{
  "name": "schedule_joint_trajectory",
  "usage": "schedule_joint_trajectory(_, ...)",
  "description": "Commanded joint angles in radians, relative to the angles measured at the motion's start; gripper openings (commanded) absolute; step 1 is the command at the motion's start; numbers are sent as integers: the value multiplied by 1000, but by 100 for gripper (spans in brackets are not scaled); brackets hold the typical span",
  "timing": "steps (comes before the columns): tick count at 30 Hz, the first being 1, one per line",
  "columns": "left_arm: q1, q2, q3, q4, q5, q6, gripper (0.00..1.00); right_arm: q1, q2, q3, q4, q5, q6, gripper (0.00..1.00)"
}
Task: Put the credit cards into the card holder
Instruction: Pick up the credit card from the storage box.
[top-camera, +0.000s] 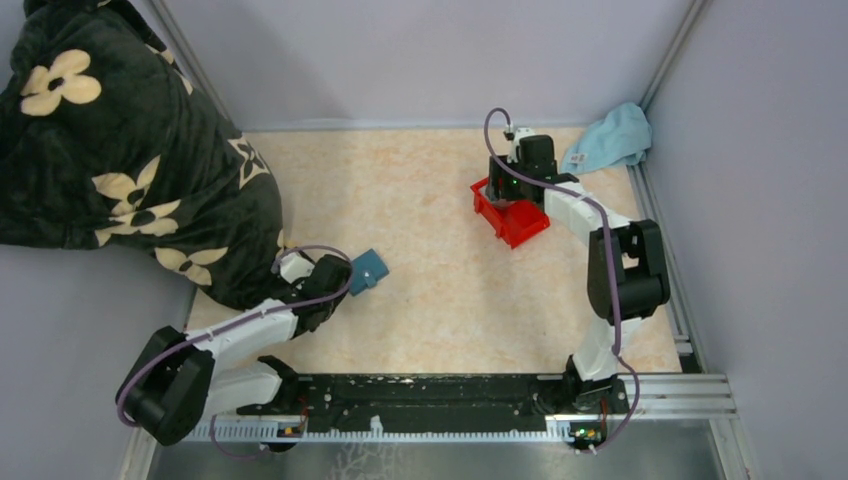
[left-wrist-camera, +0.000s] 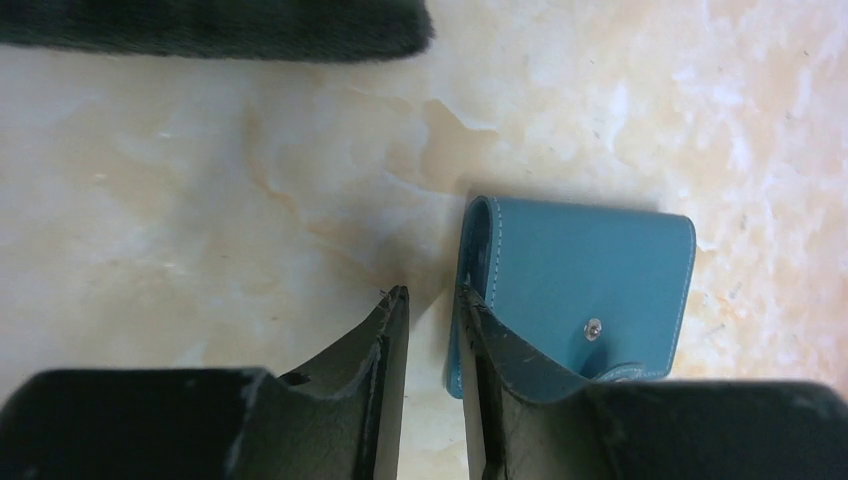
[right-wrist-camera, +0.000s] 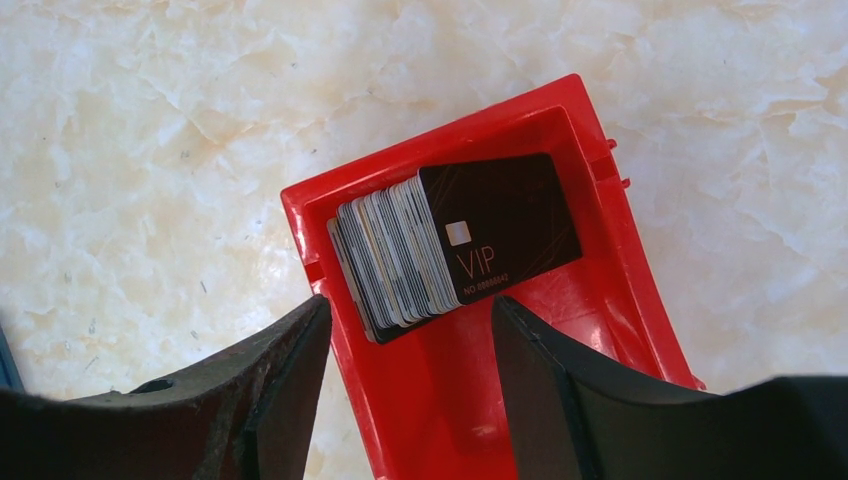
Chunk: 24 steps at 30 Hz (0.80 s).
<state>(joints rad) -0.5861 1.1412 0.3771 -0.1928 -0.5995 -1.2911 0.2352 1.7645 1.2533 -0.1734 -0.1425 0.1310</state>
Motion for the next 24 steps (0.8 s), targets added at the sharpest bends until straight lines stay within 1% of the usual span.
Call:
schedule_joint_trajectory(1, 3, 42, -26, 69, 143, 42, 31, -11, 22, 63, 8, 6, -18, 61)
schedule_joint_trajectory(5, 3, 82, -12, 95, 197, 52, 27, -11, 41, 84, 2, 6, -30, 61)
schedule_joint_trajectory(10, -1, 96, -21, 136, 253, 52, 21, -14, 71, 119, -5, -2, -37, 61)
schedule_joint_trajectory(17, -19, 97, -17, 159, 270, 51, 19, -16, 111, 154, -15, -9, -39, 61)
schedule_joint_trajectory(24, -54, 137, 7, 201, 289, 43, 16, -32, 123, 158, -19, -27, -39, 61)
